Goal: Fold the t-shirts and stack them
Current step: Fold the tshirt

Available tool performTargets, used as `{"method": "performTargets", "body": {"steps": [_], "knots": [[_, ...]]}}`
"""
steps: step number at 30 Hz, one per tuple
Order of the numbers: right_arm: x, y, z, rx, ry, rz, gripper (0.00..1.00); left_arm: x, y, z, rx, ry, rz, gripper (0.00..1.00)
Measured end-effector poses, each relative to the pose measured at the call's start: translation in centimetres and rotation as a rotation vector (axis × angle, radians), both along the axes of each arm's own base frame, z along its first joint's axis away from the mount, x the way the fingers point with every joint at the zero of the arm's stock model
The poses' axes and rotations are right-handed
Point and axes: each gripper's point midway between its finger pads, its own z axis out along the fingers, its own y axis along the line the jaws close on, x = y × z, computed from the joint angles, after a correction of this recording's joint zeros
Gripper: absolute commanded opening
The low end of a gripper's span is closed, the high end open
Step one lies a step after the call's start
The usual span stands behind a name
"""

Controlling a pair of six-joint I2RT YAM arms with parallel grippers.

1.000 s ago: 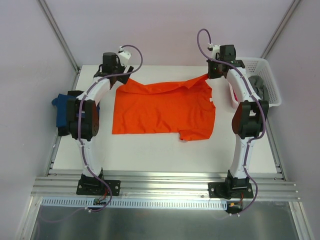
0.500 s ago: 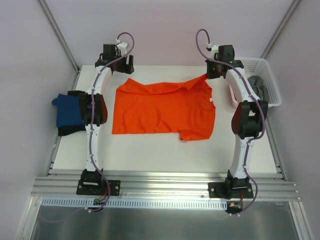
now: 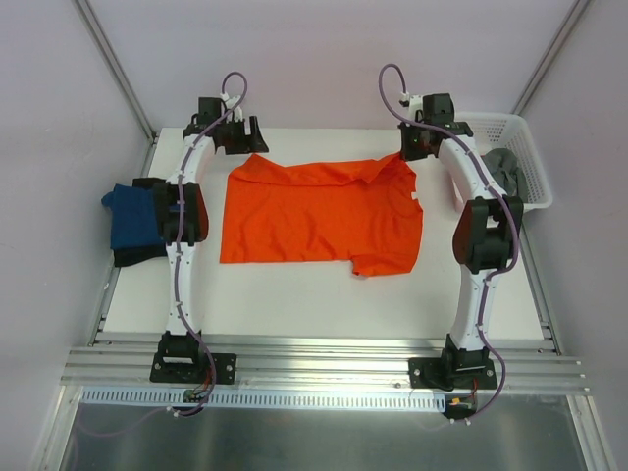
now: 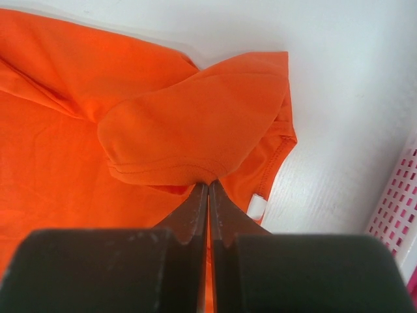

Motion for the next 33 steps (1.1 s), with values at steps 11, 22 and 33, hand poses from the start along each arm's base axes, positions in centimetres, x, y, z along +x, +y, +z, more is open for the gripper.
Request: {"method": "performTargets", "body": {"steps": [11, 22, 33], "knots": [[-0.4, 1.6, 0.0, 0.004, 0.003, 0.025, 0.01, 1.7, 1.5, -3.2, 0.005, 0.012, 0.061, 0.76], [-0.5, 2.0, 0.0, 0.008, 0.004, 0.026, 0.01, 3.1, 3.2, -2.5, 0.002, -0.031, 0.114, 0.72], [-0.6, 2.5, 0.0, 0.015, 0.008, 0.019, 0.00, 3.2, 2.8, -2.3, -0.064, 0.003, 0.158, 0.70]]}}
